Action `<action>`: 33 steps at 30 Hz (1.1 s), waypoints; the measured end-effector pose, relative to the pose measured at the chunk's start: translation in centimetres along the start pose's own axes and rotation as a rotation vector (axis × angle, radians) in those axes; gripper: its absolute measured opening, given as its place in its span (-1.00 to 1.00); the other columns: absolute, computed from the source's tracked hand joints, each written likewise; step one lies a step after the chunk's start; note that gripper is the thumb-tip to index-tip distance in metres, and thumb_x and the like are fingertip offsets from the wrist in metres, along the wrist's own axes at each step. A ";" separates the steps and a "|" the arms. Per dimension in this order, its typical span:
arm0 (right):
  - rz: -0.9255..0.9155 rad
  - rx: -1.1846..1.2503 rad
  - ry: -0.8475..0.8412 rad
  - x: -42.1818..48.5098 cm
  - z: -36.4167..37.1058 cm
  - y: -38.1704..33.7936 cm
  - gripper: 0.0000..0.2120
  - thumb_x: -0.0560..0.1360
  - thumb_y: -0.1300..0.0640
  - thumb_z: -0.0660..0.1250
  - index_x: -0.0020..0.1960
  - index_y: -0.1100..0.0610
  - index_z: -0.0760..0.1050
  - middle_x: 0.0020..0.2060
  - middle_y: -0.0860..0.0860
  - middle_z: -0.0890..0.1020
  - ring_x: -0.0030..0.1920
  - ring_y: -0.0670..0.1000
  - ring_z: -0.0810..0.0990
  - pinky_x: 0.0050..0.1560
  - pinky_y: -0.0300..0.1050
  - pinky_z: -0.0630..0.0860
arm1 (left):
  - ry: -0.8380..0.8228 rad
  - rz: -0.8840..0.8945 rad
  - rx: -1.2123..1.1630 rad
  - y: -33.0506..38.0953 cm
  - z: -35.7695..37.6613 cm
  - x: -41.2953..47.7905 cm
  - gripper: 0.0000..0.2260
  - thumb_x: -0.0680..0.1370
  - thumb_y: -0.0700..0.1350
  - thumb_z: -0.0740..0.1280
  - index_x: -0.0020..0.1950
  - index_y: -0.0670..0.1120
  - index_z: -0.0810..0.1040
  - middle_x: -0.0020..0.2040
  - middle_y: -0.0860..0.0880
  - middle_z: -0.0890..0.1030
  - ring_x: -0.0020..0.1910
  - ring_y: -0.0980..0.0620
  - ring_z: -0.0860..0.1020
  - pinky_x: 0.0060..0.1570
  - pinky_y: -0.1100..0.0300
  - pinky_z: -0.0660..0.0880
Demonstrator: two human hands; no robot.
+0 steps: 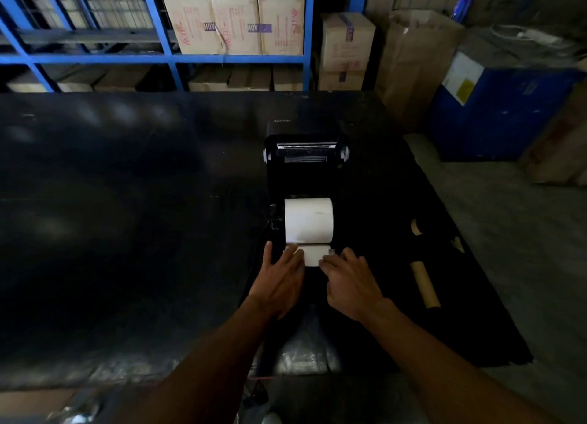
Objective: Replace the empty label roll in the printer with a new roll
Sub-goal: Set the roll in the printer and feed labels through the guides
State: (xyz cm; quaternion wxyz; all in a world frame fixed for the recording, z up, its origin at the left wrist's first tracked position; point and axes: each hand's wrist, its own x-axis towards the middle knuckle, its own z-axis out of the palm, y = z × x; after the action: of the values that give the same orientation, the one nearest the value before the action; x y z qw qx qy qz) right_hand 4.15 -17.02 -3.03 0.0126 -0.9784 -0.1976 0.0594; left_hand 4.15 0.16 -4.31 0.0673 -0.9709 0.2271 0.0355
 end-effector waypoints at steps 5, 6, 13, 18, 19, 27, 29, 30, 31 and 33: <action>-0.037 0.042 0.035 -0.6 0.3 0.5 -0.56 0.42 0.09 0.15 0.28 0.08 0.48 0.27 -0.02 0.55 0.22 0.12 0.39 0.09 0.02 0.37 | -0.052 -0.023 -0.010 0.2 0.7 -1.8 -0.44 0.60 -0.15 0.06 0.57 -0.16 -0.04 0.57 -0.17 0.07 0.57 -0.14 -0.08 0.41 -0.38 -0.21; -0.037 0.046 0.038 -0.6 0.3 0.5 -0.55 0.43 0.09 0.15 0.29 0.08 0.48 0.27 0.00 0.55 0.22 0.13 0.40 0.09 0.02 0.37 | -0.055 -0.019 -0.006 0.3 0.7 -2.0 -0.44 0.60 -0.14 0.06 0.58 -0.15 -0.05 0.57 -0.17 0.08 0.57 -0.14 -0.08 0.41 -0.38 -0.22; 0.004 0.098 0.011 0.5 -0.3 0.1 -0.58 0.55 0.20 0.20 0.40 0.10 0.38 0.30 0.07 0.44 0.25 0.17 0.39 0.13 0.07 0.39 | -0.016 -0.113 -0.065 0.6 0.8 -2.2 -0.46 0.57 -0.14 0.12 0.56 -0.06 0.10 0.52 -0.09 0.24 0.52 -0.11 0.11 0.44 -0.29 -0.09; -0.087 0.165 -0.067 1.3 -1.5 1.2 -0.68 0.52 0.32 0.23 0.24 0.18 0.54 0.20 0.13 0.49 0.17 0.19 0.47 0.17 0.05 0.46 | -0.019 -0.149 -0.057 -0.1 -1.2 0.4 -0.66 0.56 -0.08 0.21 0.34 0.03 0.46 0.28 -0.10 0.45 0.29 -0.14 0.35 0.18 -0.08 0.32; -0.093 0.169 -0.078 1.6 -1.7 1.4 -0.71 0.52 0.33 0.23 0.19 0.19 0.57 0.18 0.14 0.51 0.16 0.20 0.50 0.16 0.04 0.47 | -0.028 -0.138 -0.030 -0.4 -1.6 0.9 -0.70 0.56 -0.09 0.24 0.29 0.02 0.52 0.25 -0.10 0.47 0.27 -0.13 0.37 0.16 -0.08 0.34; -0.089 0.202 -0.115 2.6 -2.6 1.8 -0.84 0.47 0.39 0.26 -0.10 0.24 0.60 0.03 0.15 0.60 0.05 0.17 0.58 0.08 0.03 0.54 | -0.037 -0.083 0.084 -2.3 -2.7 1.9 -0.78 0.55 -0.16 0.27 0.17 -0.07 0.57 0.20 -0.11 0.49 0.19 -0.15 0.47 0.11 -0.04 0.43; -0.094 0.211 -0.115 2.8 -2.8 1.8 -0.85 0.46 0.39 0.26 -0.13 0.25 0.59 -0.01 0.17 0.62 0.02 0.17 0.60 0.06 0.00 0.54 | -0.047 -0.068 0.088 -2.4 -2.5 2.0 -0.78 0.56 -0.14 0.26 0.18 -0.08 0.55 0.21 -0.13 0.48 0.19 -0.16 0.46 0.12 -0.06 0.42; -0.096 0.214 -0.117 2.8 -2.9 1.8 -0.85 0.46 0.38 0.25 -0.14 0.25 0.59 -0.03 0.17 0.63 0.01 0.17 0.60 0.04 -0.01 0.54 | -0.049 -0.067 0.077 -2.5 -2.3 2.0 -0.78 0.57 -0.13 0.24 0.19 -0.08 0.54 0.21 -0.14 0.48 0.20 -0.16 0.46 0.13 -0.07 0.41; -0.091 0.217 -0.120 2.9 -2.9 1.9 -0.84 0.46 0.38 0.25 -0.15 0.24 0.59 -0.03 0.17 0.63 0.01 0.17 0.60 0.03 -0.02 0.54 | -0.044 -0.075 0.060 -2.5 -2.1 2.0 -0.77 0.56 -0.12 0.23 0.20 -0.08 0.52 0.21 -0.14 0.48 0.20 -0.16 0.45 0.13 -0.07 0.40; -0.076 0.223 -0.117 3.0 -2.8 2.1 -0.85 0.46 0.36 0.27 -0.17 0.22 0.60 -0.06 0.15 0.64 0.00 0.17 0.61 0.00 -0.04 0.53 | -0.021 -0.126 -0.005 -2.6 -1.5 1.7 -0.75 0.55 -0.08 0.23 0.21 -0.07 0.48 0.20 -0.13 0.49 0.20 -0.16 0.44 0.14 -0.08 0.38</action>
State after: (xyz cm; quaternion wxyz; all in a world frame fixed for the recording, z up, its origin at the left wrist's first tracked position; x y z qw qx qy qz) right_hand 8.04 -17.80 -0.65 0.1118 -0.9577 -0.2270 0.1373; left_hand 6.85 1.49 -2.71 0.0693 -0.9830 0.1648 0.0421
